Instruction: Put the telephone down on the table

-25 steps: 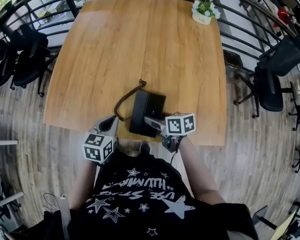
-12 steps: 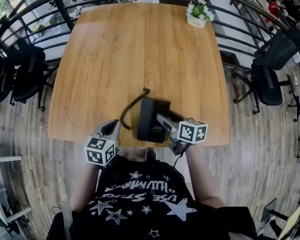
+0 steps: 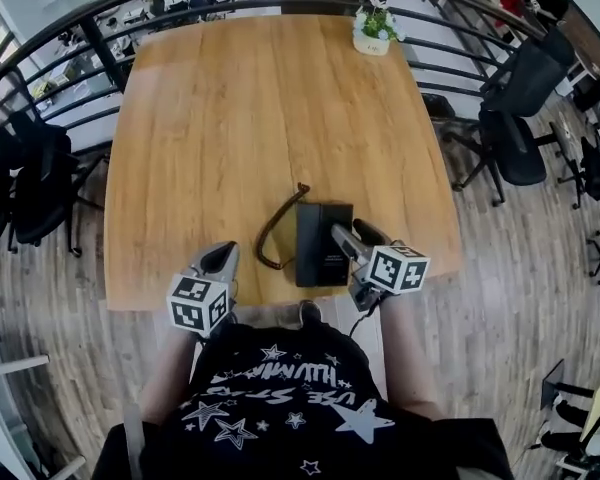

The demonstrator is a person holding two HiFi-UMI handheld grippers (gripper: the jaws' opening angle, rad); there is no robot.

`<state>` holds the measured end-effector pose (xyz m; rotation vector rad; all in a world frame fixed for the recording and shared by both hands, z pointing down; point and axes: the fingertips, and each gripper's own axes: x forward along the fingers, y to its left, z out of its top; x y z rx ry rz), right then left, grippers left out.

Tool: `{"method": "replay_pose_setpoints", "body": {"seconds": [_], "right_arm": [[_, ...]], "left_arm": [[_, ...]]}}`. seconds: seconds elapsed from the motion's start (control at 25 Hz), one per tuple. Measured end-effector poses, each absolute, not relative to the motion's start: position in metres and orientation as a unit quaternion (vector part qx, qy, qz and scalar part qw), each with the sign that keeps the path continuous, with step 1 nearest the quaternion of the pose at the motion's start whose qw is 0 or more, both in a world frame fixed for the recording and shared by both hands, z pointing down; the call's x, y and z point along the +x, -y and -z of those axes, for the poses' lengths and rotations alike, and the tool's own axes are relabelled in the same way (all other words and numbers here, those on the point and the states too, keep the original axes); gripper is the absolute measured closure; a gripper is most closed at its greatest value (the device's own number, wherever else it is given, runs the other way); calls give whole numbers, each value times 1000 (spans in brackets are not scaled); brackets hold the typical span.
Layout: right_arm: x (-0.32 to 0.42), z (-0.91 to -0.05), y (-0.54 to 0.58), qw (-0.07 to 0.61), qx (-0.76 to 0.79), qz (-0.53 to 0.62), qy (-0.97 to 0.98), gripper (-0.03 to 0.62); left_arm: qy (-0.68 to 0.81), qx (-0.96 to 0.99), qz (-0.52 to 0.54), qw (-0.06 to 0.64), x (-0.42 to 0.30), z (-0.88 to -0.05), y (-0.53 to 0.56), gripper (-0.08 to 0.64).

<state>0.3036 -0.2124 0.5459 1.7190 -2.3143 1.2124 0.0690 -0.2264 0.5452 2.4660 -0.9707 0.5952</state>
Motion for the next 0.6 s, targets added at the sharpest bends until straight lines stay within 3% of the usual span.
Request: {"method": "replay_pose_setpoints", "body": {"seconds": [0.6], "right_arm": [[272, -517, 185, 11, 688, -310, 657, 445]], "left_arm": [[279, 913, -212, 208, -2, -554, 245, 558]]}}
